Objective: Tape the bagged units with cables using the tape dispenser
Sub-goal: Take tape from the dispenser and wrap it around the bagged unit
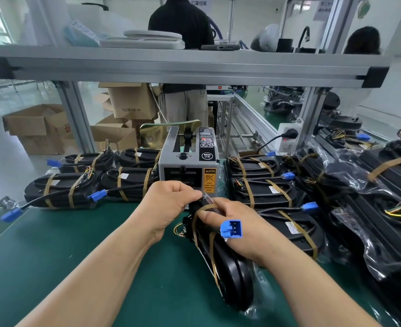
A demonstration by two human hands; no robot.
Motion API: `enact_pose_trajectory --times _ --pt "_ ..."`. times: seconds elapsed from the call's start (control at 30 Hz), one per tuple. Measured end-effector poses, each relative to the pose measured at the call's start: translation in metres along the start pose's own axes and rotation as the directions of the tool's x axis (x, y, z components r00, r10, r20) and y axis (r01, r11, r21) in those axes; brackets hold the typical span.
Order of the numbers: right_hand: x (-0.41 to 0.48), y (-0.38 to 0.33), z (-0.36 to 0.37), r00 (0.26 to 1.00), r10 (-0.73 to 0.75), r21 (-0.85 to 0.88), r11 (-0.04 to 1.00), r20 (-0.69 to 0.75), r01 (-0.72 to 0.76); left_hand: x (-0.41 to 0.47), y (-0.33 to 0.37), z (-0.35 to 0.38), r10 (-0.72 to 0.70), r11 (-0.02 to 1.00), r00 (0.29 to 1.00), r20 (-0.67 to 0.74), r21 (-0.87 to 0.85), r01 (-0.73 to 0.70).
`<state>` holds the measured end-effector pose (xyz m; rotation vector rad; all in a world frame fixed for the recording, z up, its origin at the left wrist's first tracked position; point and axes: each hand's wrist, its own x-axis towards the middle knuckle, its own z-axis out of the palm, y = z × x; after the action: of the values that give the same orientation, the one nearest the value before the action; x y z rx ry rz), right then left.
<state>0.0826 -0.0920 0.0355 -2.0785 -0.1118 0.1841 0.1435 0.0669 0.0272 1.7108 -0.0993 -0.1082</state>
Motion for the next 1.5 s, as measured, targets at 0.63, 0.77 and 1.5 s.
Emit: enact_pose_trajectory --times 0.63,0.77,1.5 --pt "0.001 0.002 0.000 1.000 0.001 -0.026 1.000 -0.012 -0.001 -0.003 -0.011 0.012 -0.069 0.996 0.985 -0.157 -0.067 0.059" --pt "0.002 0.004 0.000 1.000 0.008 -0.031 0.999 -0.013 -0.009 -0.004 -0.012 0.012 -0.093 0.989 0.989 -0.119 -0.126 0.078" --pt "0.009 -0.014 -0.008 0.996 0.087 -0.322 0.944 0.031 -0.073 0.031 -0.008 0.003 -0.497 0.772 0.865 -0.067 -0.489 0.406"
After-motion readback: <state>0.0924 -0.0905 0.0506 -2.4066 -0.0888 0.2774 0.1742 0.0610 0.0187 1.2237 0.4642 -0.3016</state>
